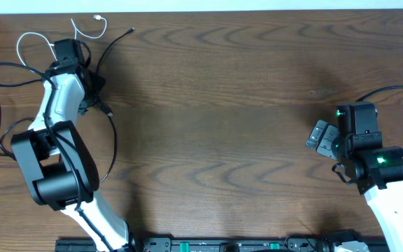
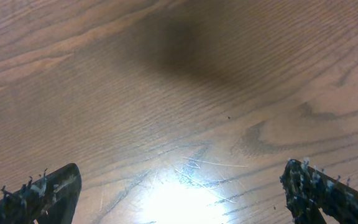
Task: Untangle cables
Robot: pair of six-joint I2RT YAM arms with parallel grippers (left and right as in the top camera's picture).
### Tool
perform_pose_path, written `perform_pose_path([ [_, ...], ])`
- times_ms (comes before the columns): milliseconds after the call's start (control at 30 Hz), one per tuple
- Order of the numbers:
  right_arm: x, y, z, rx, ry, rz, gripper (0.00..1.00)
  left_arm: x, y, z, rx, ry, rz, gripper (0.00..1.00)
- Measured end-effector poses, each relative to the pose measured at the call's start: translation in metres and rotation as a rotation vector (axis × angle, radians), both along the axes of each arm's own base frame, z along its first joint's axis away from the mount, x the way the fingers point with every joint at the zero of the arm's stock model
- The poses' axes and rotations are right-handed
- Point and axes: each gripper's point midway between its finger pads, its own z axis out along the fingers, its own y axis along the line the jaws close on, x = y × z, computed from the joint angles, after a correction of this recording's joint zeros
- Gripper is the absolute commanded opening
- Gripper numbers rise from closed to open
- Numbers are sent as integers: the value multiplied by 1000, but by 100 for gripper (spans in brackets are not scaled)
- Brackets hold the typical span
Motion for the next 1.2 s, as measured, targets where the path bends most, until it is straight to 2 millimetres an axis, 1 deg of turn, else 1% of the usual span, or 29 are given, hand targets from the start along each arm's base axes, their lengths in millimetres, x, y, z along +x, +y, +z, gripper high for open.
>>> perform_pose_path([
  [33,0,0,0,0,-1,0,99,0,0,-3,-4,4,5,61],
  [100,0,0,0,0,0,0,99,1,-2,-12,-8,14,6,39],
  [167,0,0,0,0,0,0,99,1,-3,-21,-13,31,4,29],
  [200,0,0,0,0,-1,0,99,1,-4,-24,-14,35,5,25],
  [233,0,0,0,0,0,0,99,2,-4,-27,-16,37,4,19],
  [267,0,0,0,0,0,0,99,4,-4,-29,-14,34,3,8],
  [300,0,0,0,0,-1,0,99,5,-3,-28,-14,29,5,7],
  [467,0,0,0,0,0,0,99,7,-1,-26,-8,19,2,7],
  [567,0,0,0,0,0,0,99,14,-2,-16,-4,-18,-22,7],
  [667,0,0,0,0,0,0,99,35,-10,6,-5,-114,-157,8],
  [767,0,0,0,0,0,0,99,47,-24,17,-15,-156,-319,7],
  [867,0,0,0,0,0,0,99,50,-33,18,-4,-157,-453,8],
  [1033,0,0,0,0,-1,0,99,51,-38,19,70,-130,-667,7],
  [1200,0,0,0,0,0,0,99,48,-41,17,99,-103,-766,8],
])
